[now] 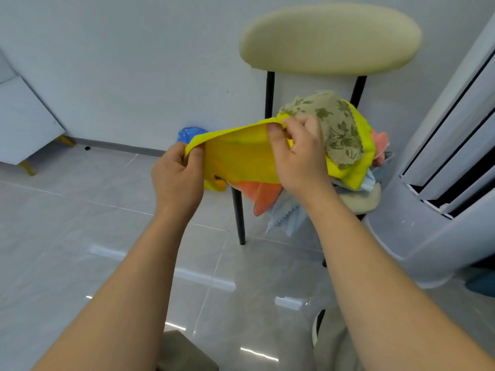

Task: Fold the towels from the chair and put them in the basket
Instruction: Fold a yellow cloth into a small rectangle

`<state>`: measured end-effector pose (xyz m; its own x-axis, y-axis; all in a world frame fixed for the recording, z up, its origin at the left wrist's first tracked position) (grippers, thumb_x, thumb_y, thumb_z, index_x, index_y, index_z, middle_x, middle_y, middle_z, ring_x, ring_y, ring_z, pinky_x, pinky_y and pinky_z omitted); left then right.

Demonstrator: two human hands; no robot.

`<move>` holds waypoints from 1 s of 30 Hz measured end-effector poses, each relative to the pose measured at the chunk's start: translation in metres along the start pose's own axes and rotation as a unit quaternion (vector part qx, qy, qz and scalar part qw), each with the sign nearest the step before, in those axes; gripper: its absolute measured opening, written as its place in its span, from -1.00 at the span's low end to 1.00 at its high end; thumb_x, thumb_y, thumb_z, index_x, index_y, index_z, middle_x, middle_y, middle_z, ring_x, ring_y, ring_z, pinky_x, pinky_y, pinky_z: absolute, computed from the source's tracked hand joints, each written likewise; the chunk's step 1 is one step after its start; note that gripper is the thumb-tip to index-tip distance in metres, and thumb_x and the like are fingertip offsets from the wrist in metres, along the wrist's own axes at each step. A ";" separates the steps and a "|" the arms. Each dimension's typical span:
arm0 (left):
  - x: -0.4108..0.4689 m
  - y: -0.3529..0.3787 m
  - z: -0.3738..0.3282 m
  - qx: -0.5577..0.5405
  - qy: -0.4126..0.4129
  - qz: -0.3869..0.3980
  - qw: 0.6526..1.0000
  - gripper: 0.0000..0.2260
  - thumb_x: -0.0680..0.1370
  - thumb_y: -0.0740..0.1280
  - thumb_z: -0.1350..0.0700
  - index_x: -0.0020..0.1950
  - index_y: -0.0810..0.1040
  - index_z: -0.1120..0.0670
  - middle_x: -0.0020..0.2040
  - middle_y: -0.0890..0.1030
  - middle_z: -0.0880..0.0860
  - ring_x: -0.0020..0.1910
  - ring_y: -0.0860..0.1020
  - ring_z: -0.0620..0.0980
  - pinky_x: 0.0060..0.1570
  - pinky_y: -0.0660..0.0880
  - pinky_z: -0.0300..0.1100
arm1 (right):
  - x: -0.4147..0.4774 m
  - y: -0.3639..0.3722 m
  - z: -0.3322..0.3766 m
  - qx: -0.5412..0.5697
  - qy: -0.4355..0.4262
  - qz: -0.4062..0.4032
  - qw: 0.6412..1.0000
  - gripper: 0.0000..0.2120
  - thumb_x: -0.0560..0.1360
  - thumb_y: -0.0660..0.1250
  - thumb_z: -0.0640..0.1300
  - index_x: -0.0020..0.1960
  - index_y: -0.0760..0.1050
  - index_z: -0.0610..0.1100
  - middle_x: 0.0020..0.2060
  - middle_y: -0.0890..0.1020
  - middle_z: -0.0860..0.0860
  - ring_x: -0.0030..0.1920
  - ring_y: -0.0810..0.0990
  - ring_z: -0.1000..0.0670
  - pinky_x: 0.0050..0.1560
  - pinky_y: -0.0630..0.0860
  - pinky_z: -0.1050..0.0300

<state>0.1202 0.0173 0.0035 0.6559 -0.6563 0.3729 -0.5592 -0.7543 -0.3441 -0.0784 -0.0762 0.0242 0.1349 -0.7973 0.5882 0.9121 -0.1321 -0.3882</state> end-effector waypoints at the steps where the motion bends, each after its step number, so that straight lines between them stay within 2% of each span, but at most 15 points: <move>1: -0.002 -0.001 -0.001 -0.012 0.006 0.010 1.000 -0.61 0.60 0.28 0.02 -0.36 0.23 0.07 -0.45 0.19 -0.07 -0.42 0.19 -0.12 -0.40 0.13 -0.18 | 0.000 0.001 0.001 -0.006 0.000 0.004 1.000 -0.66 0.60 0.19 0.10 -0.20 0.47 -0.11 -0.08 0.42 -0.02 -0.01 0.45 -0.07 0.06 0.39 0.08; 4: -0.003 -0.002 0.001 -0.034 0.009 0.048 0.998 -0.55 0.59 0.32 -0.05 -0.39 0.21 0.06 -0.47 0.14 -0.10 -0.41 0.17 -0.09 -0.39 0.11 -0.14 | -0.001 0.007 0.001 0.022 0.050 0.068 0.996 -0.64 0.67 0.16 0.07 -0.28 0.24 0.04 -0.27 0.39 0.12 -0.23 0.40 0.13 -0.17 0.30 0.13; 7: -0.004 0.001 0.005 -0.036 -0.001 0.095 0.995 -0.59 0.57 0.37 -0.04 -0.39 0.35 0.10 -0.49 0.25 -0.11 -0.43 0.25 -0.12 -0.40 0.21 -0.16 | -0.005 0.011 -0.004 0.064 0.105 0.106 0.987 -0.63 0.68 0.14 0.09 -0.28 0.23 0.03 -0.44 0.32 0.11 -0.41 0.32 0.16 -0.33 0.21 0.15; 9: -0.005 0.005 0.010 -0.015 -0.014 0.125 0.992 -0.76 0.53 0.38 -0.07 -0.27 0.58 0.02 -0.43 0.46 -0.14 -0.36 0.41 -0.14 -0.31 0.37 -0.14 | -0.008 0.016 -0.004 0.062 0.120 0.146 0.980 -0.69 0.67 0.16 0.11 -0.20 0.34 0.02 -0.41 0.38 0.12 -0.38 0.37 0.18 -0.31 0.28 0.19; 11: -0.008 0.010 0.013 -0.021 -0.040 0.151 0.987 -0.91 0.55 0.39 0.02 -0.14 0.66 -0.06 -0.29 0.59 -0.13 -0.26 0.51 -0.15 -0.21 0.44 -0.16 | -0.011 0.022 -0.005 0.091 0.156 0.185 0.966 -0.80 0.66 0.20 0.05 0.00 0.50 -0.05 -0.23 0.57 0.03 -0.19 0.54 0.08 -0.12 0.45 0.07; 13: -0.010 0.014 0.015 -0.033 -0.055 0.166 0.984 -0.84 0.56 0.35 0.16 -0.07 0.68 -0.06 -0.18 0.67 -0.13 -0.17 0.59 -0.18 -0.12 0.49 -0.23 | -0.014 0.024 -0.008 0.153 0.221 0.207 0.941 -0.81 0.63 0.24 -0.12 0.14 0.55 -0.17 0.03 0.66 -0.17 0.04 0.61 -0.13 0.11 0.51 -0.11; 14: -0.011 0.015 0.015 -0.030 -0.054 0.169 0.984 -0.79 0.56 0.33 0.22 -0.05 0.69 -0.06 -0.14 0.68 -0.15 -0.12 0.61 -0.21 -0.08 0.51 -0.25 | -0.016 0.025 -0.010 0.175 0.243 0.216 0.929 -0.80 0.61 0.24 -0.18 0.14 0.57 -0.20 0.06 0.66 -0.21 0.03 0.62 -0.16 0.14 0.52 -0.15; 17: -0.013 0.020 0.012 -0.047 -0.064 0.178 0.981 -0.70 0.53 0.30 0.34 -0.05 0.68 -0.05 -0.08 0.69 -0.17 -0.04 0.63 -0.22 0.03 0.55 -0.25 | -0.020 0.026 -0.014 0.165 0.222 0.237 0.931 -0.77 0.64 0.23 -0.15 0.08 0.59 -0.28 -0.09 0.66 -0.20 -0.14 0.55 -0.05 -0.07 0.51 -0.02; 19: -0.015 0.023 0.010 -0.082 -0.084 0.192 0.974 -0.66 0.51 0.27 0.41 -0.05 0.65 -0.01 -0.09 0.70 -0.09 -0.07 0.64 -0.18 -0.03 0.57 -0.28 | -0.022 0.024 -0.016 0.145 0.191 0.233 0.942 -0.74 0.66 0.25 -0.09 0.03 0.59 -0.27 -0.19 0.61 -0.10 -0.19 0.50 0.04 -0.15 0.43 0.10; 21: -0.017 0.026 0.008 -0.086 -0.094 0.201 0.971 -0.64 0.49 0.25 0.42 -0.03 0.65 -0.02 -0.15 0.69 -0.01 -0.12 0.61 -0.10 -0.08 0.55 -0.20 | -0.023 0.021 -0.019 0.118 0.163 0.230 0.952 -0.77 0.65 0.26 -0.06 -0.01 0.61 -0.18 -0.24 0.60 0.03 -0.22 0.49 0.10 -0.17 0.42 0.15; 23: -0.017 0.028 0.008 -0.064 -0.092 0.209 0.972 -0.67 0.50 0.27 0.34 -0.01 0.67 -0.05 -0.19 0.65 0.10 -0.19 0.51 -0.02 -0.16 0.45 -0.10 | -0.021 0.018 -0.022 0.074 0.137 0.224 0.962 -0.75 0.65 0.27 -0.01 -0.07 0.60 -0.13 -0.28 0.57 0.08 -0.22 0.49 0.10 -0.17 0.40 0.15; 25: -0.018 0.031 0.012 -0.053 -0.090 0.222 0.969 -0.79 0.49 0.32 0.16 0.02 0.69 -0.06 -0.11 0.64 0.22 -0.18 0.48 0.02 -0.17 0.41 -0.05 | -0.020 0.015 -0.024 0.042 0.120 0.210 0.969 -0.67 0.65 0.26 0.02 -0.22 0.52 -0.13 -0.36 0.50 0.05 -0.30 0.43 0.10 -0.24 0.34 0.12; 26: -0.018 0.032 0.013 -0.054 -0.093 0.232 0.967 -0.81 0.47 0.35 0.03 0.03 0.70 -0.06 -0.06 0.65 0.21 -0.14 0.53 0.02 -0.15 0.46 -0.02 | -0.019 0.014 -0.025 0.035 0.118 0.203 0.971 -0.63 0.65 0.25 0.02 -0.30 0.44 -0.09 -0.42 0.43 0.06 -0.35 0.38 0.13 -0.30 0.30 0.15; 28: -0.019 0.033 0.015 -0.027 -0.081 0.252 0.964 -0.65 0.39 0.44 -0.19 0.11 0.68 -0.09 -0.01 0.67 0.05 0.00 0.60 -0.05 -0.03 0.54 -0.05 | -0.019 0.014 -0.030 0.049 0.137 0.192 0.971 -0.60 0.66 0.22 0.01 -0.33 0.33 -0.05 -0.44 0.36 0.07 -0.39 0.32 0.13 -0.32 0.27 0.16; 30: -0.017 0.033 0.015 0.068 -0.028 0.284 0.956 -0.52 0.34 0.54 -0.17 0.24 0.62 -0.11 0.10 0.62 -0.09 0.09 0.57 -0.08 0.05 0.53 -0.11 | -0.018 0.012 -0.036 0.094 0.174 0.158 0.967 -0.64 0.67 0.20 0.03 -0.25 0.35 -0.09 -0.38 0.36 0.00 -0.33 0.34 0.05 -0.24 0.28 0.06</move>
<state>0.0983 0.0040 -0.0275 0.2946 -0.9545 0.0465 -0.7642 -0.2645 -0.5882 -0.0837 -0.0847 -0.0162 0.3102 -0.9348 0.1730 0.9051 0.2347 -0.3545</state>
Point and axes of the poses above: each hand's wrist, its own x-axis towards the middle knuckle, its own y-axis out of the palm, z = x × y, the point moved 5 cm from there along x, towards the middle knuckle
